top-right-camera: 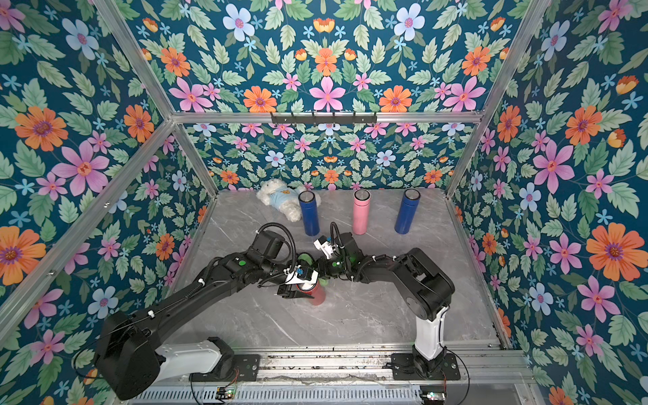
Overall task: Wipe the surface of the thermos
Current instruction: Wipe the dirt from the surface of the thermos, then place the thermos at the center of the board.
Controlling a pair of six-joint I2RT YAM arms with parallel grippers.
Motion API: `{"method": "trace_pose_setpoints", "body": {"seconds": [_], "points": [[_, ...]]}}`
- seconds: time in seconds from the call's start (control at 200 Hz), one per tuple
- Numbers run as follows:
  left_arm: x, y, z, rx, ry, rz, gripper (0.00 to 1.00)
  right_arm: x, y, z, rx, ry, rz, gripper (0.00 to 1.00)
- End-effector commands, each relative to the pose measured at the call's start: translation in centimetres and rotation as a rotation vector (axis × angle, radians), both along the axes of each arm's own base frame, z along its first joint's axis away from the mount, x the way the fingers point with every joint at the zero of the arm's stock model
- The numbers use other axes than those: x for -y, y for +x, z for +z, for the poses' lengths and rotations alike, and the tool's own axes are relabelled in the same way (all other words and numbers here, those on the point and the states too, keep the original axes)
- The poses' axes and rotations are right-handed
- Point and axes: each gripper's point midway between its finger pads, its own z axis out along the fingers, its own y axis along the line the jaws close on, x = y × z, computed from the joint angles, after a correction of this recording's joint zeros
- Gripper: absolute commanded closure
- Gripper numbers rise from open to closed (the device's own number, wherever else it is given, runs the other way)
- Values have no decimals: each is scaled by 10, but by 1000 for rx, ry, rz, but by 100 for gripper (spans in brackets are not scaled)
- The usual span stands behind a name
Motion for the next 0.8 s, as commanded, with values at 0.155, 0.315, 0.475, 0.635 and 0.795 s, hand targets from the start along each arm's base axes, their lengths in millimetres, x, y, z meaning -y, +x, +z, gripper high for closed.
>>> {"method": "trace_pose_setpoints", "body": {"seconds": [0.155, 0.315, 0.475, 0.635, 0.795], "points": [[4, 13, 6, 37, -14, 34, 100, 24, 0, -57, -66, -144, -84, 100], [7, 17, 8, -15, -4, 71, 100, 47, 7, -29, 38, -267, -141, 100], [10, 25, 8, -100, 7, 155, 100, 72, 6, 12, 135, -377, -188, 100], [13, 36, 15, -164, -15, 260, 100, 93, 1, 38, 196, -429, -235, 100], [14, 41, 14, -224, -33, 329, 99, 106, -5, 53, 230, -441, -270, 100]]}}
